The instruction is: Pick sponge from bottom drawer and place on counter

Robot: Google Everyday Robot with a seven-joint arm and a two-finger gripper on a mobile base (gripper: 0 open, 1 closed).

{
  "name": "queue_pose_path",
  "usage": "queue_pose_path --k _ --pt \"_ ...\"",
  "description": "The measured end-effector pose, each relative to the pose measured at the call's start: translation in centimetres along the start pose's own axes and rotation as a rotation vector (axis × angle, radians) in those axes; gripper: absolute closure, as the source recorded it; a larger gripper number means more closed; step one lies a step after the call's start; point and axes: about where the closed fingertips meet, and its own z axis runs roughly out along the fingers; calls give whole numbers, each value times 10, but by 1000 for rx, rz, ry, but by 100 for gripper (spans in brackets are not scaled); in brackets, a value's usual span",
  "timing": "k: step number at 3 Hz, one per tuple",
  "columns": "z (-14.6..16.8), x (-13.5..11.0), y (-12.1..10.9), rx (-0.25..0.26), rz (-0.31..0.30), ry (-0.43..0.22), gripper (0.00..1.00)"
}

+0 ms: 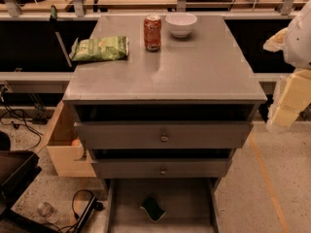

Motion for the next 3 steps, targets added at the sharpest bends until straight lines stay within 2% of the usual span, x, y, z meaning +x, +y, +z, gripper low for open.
queue_pose_path --k 1,2,3 --pt "1 1 0 1 1 -4 0" --pt "30 18 8 11 21 -88 0" --pt "83 41 38 -18 45 -218 0"
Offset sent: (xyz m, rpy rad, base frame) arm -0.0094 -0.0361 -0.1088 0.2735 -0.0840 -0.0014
